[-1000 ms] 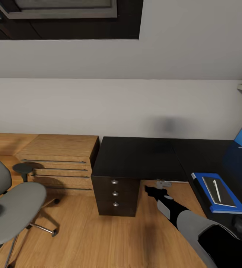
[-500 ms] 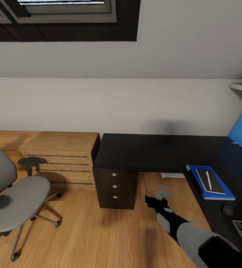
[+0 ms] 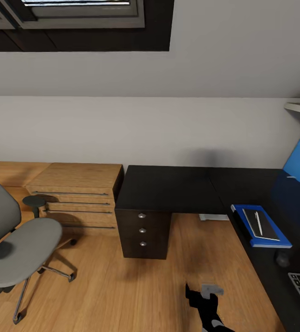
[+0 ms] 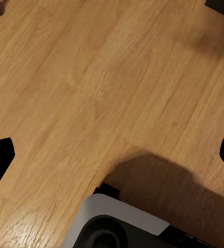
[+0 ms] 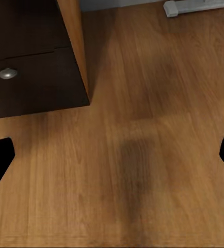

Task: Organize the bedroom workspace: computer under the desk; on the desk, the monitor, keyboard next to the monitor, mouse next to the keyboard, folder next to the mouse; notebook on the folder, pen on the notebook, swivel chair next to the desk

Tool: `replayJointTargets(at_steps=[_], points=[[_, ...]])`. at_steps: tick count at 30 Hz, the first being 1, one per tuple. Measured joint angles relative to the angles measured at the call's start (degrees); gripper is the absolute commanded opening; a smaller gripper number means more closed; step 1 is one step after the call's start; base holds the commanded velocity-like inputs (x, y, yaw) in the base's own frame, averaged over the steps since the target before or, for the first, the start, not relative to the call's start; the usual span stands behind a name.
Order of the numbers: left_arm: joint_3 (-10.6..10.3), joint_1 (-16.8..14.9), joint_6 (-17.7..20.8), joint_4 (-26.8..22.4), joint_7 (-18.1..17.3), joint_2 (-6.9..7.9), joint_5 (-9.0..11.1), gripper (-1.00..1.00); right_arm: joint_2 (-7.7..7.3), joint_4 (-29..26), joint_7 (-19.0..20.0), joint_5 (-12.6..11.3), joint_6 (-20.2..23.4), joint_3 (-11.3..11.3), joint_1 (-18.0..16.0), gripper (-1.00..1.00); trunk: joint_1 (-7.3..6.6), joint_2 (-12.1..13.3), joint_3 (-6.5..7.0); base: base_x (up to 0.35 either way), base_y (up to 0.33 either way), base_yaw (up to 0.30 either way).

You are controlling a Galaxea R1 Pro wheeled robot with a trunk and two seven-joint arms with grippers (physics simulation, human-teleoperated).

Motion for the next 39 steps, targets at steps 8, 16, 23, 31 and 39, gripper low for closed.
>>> replayJointTargets(at_steps=[8, 16, 23, 31, 39], points=[[-0.1, 0.0, 0.5, -1.3, 0.6, -0.21, 0.1, 1.00, -1.55, 0.2, 0.2, 0.0, -4.1, 0.0, 5.2, 1.00, 0.00, 0.0, 0.00, 0.000, 0.000, 0.000], [-0.2, 0.0, 14.4, -11.4, 4.6, -1.89, -0.3, 1.00, -2.29, 0.3, 0.2, -0.3, -5.1, 0.0, 6.7, 1.00, 0.00, 0.0, 0.18, 0.000, 0.000, 0.000], [-0.1, 0.0, 18.0, -13.4, 6.0, -2.03, -0.6, 1.00, -2.30, 0.3, 0.2, -0.3, -5.2, 0.0, 6.8, 1.00, 0.00, 0.0, 0.74, 0.000, 0.000, 0.000], [-0.2, 0.0, 13.5, -8.9, 5.7, -2.00, -0.5, 1.00, -2.21, 0.3, 0.2, -0.2, -5.2, 0.1, 6.8, 1.00, 0.00, 0.0, 1.46, 0.000, 0.000, 0.048], [-0.2, 0.0, 8.5, -5.4, 2.2, -1.88, -0.7, 1.00, -2.25, 0.3, 0.2, -0.1, -5.1, 0.1, 6.8, 1.00, 0.00, 0.0, 2.20, 0.000, 0.000, 0.115]])
